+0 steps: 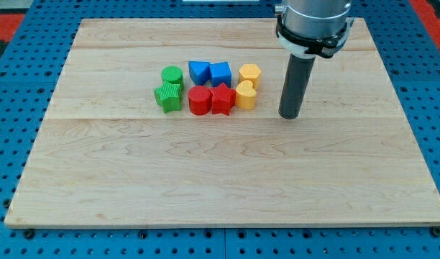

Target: Move the green star below the green circle

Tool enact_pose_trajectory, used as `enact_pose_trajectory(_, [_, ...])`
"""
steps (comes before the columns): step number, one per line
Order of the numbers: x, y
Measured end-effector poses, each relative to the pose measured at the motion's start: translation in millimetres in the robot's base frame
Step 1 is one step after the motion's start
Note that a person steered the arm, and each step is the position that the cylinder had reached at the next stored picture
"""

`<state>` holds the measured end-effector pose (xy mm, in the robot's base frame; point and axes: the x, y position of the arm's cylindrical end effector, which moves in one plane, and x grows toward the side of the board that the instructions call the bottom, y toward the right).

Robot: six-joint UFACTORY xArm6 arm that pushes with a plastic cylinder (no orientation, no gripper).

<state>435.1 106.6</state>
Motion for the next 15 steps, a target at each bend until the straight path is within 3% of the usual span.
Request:
enact_pose_trajectory(3, [8.7,-11.8])
enact_pose_trajectory(4, [-11.4,10.8])
enact_pose_trajectory(5, [-65.2,32.5])
enact_pose_trajectory(7, [-133.4,-11.3])
enact_pose_trajectory(9, [-210.5,-3.7])
enact_pose_trajectory(10, [-226.9,-80.4])
enact_pose_trajectory(11, [-220.0,-125.7])
enact_pose_trajectory(12, [-168.8,-175.9])
enact_pose_trajectory(14, [-15.0,-213.1])
enact_pose_trajectory(15, [19.6,-227.6])
